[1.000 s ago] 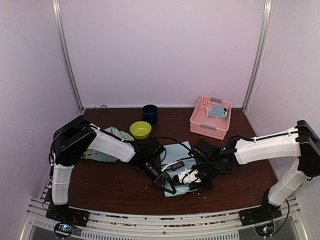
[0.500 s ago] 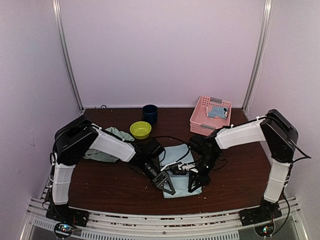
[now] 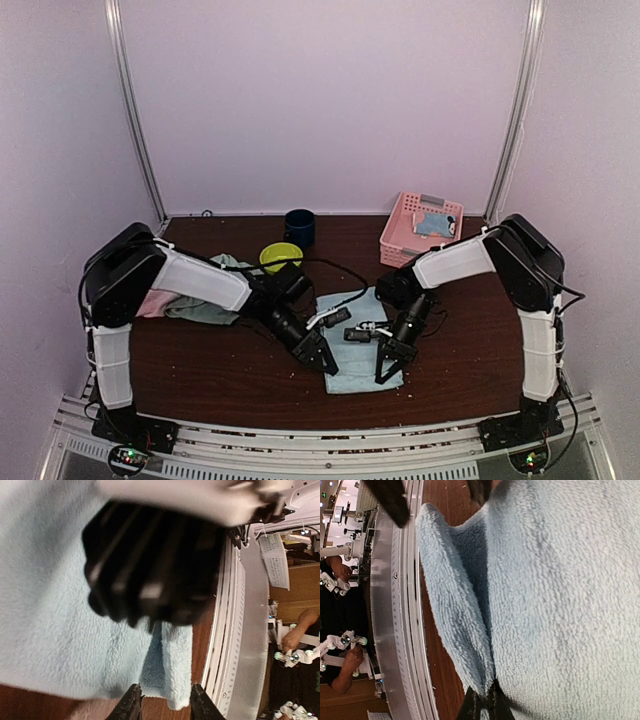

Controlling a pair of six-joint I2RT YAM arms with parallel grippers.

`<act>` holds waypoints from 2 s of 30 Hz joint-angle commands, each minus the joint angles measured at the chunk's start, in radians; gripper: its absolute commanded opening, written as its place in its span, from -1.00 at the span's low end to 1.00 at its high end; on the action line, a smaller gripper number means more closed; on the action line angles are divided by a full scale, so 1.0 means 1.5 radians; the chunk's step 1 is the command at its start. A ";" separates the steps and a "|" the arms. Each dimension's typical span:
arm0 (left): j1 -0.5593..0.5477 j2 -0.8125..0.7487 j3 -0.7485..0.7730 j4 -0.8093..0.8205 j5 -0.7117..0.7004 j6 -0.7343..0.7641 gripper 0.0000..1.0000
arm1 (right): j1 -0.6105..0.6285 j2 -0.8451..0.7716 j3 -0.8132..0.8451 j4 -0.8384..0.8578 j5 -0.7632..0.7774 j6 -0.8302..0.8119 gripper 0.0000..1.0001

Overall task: Roll the towels
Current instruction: Roll the towel at the center of the board.

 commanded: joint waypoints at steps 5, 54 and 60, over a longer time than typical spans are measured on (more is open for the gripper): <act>-0.123 -0.257 -0.069 0.037 -0.460 0.233 -0.09 | 0.000 0.084 0.003 0.027 0.158 0.102 -1.00; -0.304 0.017 0.087 -0.078 -0.580 0.410 -0.82 | -0.074 -0.107 0.103 -0.083 0.119 0.058 -0.42; -0.266 0.036 0.124 -0.126 -0.474 0.375 -0.83 | -0.111 -0.194 0.105 -0.028 0.164 0.124 -0.41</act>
